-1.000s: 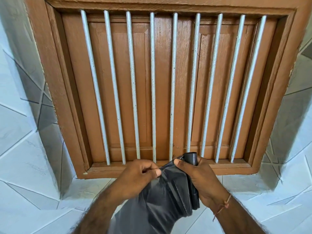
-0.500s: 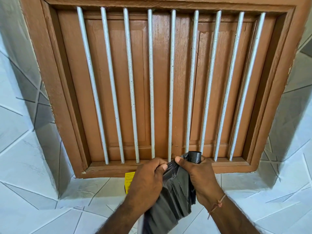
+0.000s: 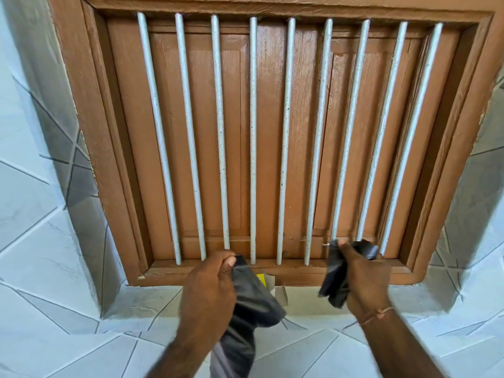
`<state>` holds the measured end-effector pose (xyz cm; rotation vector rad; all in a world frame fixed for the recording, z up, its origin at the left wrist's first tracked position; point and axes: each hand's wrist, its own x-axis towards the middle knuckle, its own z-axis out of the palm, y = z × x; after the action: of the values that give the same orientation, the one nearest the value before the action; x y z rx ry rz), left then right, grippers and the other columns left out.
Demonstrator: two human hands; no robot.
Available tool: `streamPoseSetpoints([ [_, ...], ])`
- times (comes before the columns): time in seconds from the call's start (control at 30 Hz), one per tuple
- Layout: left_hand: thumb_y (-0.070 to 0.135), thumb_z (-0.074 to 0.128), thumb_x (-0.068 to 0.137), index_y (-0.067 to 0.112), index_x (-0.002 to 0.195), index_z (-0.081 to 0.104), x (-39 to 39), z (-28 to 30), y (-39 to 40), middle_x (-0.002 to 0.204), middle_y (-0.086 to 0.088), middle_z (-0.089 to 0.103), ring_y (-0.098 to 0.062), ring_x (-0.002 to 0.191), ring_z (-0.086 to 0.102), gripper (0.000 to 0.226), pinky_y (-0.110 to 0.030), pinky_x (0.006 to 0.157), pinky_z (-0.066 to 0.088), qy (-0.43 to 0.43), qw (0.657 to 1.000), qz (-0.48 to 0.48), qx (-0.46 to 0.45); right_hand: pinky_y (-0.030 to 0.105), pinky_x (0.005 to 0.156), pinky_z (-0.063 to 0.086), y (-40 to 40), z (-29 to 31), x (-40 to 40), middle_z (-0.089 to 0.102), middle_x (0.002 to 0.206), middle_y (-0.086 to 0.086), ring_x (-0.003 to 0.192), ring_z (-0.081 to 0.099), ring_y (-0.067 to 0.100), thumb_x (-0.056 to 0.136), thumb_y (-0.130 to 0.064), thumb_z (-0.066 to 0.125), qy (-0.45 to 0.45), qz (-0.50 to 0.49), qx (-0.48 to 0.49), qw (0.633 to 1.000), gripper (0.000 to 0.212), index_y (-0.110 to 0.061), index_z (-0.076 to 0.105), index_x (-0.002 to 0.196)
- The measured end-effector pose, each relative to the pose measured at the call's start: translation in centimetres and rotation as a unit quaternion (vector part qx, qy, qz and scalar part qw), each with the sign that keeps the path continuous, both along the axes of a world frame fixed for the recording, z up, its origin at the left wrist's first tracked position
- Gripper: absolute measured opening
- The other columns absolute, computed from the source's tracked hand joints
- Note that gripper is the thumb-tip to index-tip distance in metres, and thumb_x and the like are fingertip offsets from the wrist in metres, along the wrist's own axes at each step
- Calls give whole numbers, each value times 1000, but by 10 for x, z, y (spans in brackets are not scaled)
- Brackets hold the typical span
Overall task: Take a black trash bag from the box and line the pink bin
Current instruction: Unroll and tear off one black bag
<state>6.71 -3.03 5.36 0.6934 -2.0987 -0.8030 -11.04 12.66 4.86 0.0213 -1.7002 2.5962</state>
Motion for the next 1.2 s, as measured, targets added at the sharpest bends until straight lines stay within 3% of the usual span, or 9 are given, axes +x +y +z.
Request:
streamPoseSetpoints([
  [0.07,35,42,99,34,101,62,13,-2,-20,89,11,66,-6,78,57,21,-23,73,49,-101,992,3,-73,33,67,55,10,-1,-5,72,93,22,68,69,21,76,-17,79,-6,39,-63,997,12,-14,67,75],
  [0.17,42,44,96,36,102,64,18,-8,-26,95,15,69,-7,82,60,21,-26,77,50,-219,967,-44,-122,26,54,54,11,0,-2,69,74,2,57,67,12,80,-33,74,-71,141,-114,981,17,-18,66,82],
  [0.27,51,49,90,41,100,63,11,-15,-7,86,19,66,-8,77,59,20,-24,68,47,-215,967,-115,-69,29,65,53,5,-1,3,67,77,-1,64,66,15,81,-42,61,-134,255,-187,939,33,-19,67,104],
  [0.4,48,55,88,42,96,65,0,-25,2,87,23,64,-4,84,58,15,-22,75,46,-215,962,-167,-29,42,82,50,-2,-7,8,64,95,7,79,65,25,61,-22,62,-123,328,-253,902,62,-15,56,123],
  [0.5,47,56,88,45,89,62,-4,-31,-5,93,23,66,-3,86,59,6,-20,73,46,-222,960,-168,-1,44,91,46,-4,-7,9,67,100,7,84,66,24,83,-14,50,-100,359,-246,895,49,-11,52,133],
  [0.67,47,58,87,42,96,64,-4,-36,-23,92,19,66,-6,77,59,12,-19,64,43,-236,958,-161,-2,50,95,51,-1,-8,7,68,104,12,104,62,31,86,-6,56,-25,347,-185,919,36,-9,58,122],
  [0.83,49,59,85,40,99,64,-8,-40,-35,105,14,69,-7,89,62,18,-29,80,53,-245,960,-131,-24,38,69,60,4,-13,5,70,84,8,79,69,22,57,-19,86,1,279,-74,957,49,-17,65,102],
  [0.93,49,60,85,38,119,57,-14,-39,-33,122,13,63,-10,103,60,36,-27,88,50,-261,958,-78,-89,29,54,57,7,-17,5,66,66,6,55,64,17,71,-15,75,-12,247,-77,966,26,-17,63,94],
  [1.2,37,66,83,32,144,30,-62,-41,-27,139,-2,50,-26,117,57,72,-38,91,50,-408,867,-114,-264,28,52,44,7,-28,3,51,53,1,44,48,15,82,-28,73,-133,175,-92,971,16,-18,60,80],
])
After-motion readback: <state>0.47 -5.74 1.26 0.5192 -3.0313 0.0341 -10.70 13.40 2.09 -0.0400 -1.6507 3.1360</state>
